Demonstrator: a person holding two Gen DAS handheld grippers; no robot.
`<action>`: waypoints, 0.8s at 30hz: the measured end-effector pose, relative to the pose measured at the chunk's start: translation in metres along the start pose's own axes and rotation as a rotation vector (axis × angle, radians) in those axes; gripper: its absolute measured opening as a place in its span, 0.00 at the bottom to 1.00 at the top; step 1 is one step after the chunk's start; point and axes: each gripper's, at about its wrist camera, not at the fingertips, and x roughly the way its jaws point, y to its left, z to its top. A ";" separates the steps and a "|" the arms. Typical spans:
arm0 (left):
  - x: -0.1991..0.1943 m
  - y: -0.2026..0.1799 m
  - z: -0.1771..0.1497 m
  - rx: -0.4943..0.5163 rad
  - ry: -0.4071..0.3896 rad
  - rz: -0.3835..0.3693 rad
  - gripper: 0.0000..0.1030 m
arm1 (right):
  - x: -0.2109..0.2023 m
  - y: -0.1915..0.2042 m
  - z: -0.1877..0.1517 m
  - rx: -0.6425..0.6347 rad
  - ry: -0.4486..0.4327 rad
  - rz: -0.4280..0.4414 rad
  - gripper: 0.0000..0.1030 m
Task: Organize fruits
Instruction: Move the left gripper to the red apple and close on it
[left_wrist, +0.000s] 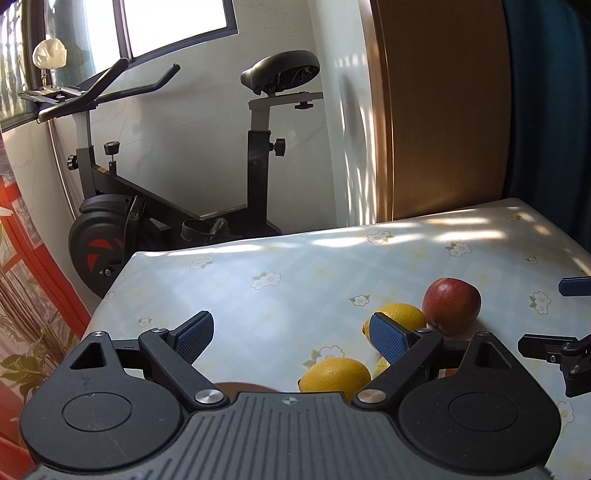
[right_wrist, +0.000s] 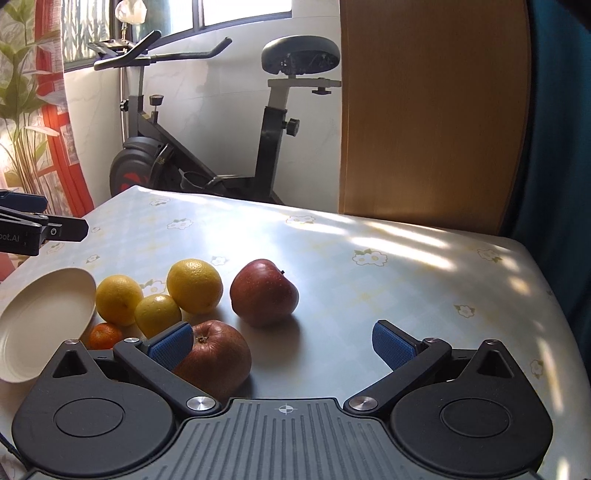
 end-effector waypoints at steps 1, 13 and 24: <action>0.001 0.001 0.000 -0.006 -0.003 -0.017 0.89 | 0.000 0.000 -0.001 -0.004 0.001 0.009 0.97; 0.030 -0.027 -0.003 0.030 0.083 -0.276 0.47 | 0.011 0.016 -0.003 -0.038 0.076 0.118 0.60; 0.046 -0.034 0.000 0.027 0.136 -0.387 0.46 | 0.034 0.026 -0.009 -0.030 0.162 0.183 0.56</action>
